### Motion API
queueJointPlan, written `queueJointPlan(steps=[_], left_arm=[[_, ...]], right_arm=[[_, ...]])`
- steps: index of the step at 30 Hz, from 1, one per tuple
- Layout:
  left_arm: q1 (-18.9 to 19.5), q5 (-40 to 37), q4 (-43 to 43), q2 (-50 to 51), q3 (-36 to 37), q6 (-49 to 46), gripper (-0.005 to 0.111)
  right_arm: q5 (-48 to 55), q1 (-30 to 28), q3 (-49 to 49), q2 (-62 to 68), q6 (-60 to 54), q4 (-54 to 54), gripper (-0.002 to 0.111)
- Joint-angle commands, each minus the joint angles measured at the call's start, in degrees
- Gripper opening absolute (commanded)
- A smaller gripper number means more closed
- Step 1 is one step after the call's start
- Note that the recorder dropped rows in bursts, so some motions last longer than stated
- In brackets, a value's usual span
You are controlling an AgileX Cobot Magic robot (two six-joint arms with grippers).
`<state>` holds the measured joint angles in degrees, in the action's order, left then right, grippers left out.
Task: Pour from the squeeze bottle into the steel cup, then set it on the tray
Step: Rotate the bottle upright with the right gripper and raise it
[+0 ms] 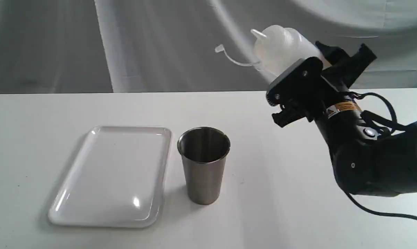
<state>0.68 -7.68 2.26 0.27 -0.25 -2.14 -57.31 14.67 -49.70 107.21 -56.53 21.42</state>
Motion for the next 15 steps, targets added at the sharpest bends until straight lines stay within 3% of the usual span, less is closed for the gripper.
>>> queueJointPlan(steps=[1,3,15], left_arm=[[-0.28,0.09,0.04,-0.26,0.25,0.4,0.008],[-0.28,0.09,0.04,-0.26,0.25,0.4,0.008],[-0.28,0.09,0.04,-0.26,0.25,0.18,0.008]], right_arm=[[-0.61,0.19,-0.38,-1.0,11.99,-0.43,0.005],[-0.27,0.19,-0.38,-1.0,16.33,-0.43,0.005],[0.58,0.19,-0.38,-1.0,18.01,-0.61,0.005]])
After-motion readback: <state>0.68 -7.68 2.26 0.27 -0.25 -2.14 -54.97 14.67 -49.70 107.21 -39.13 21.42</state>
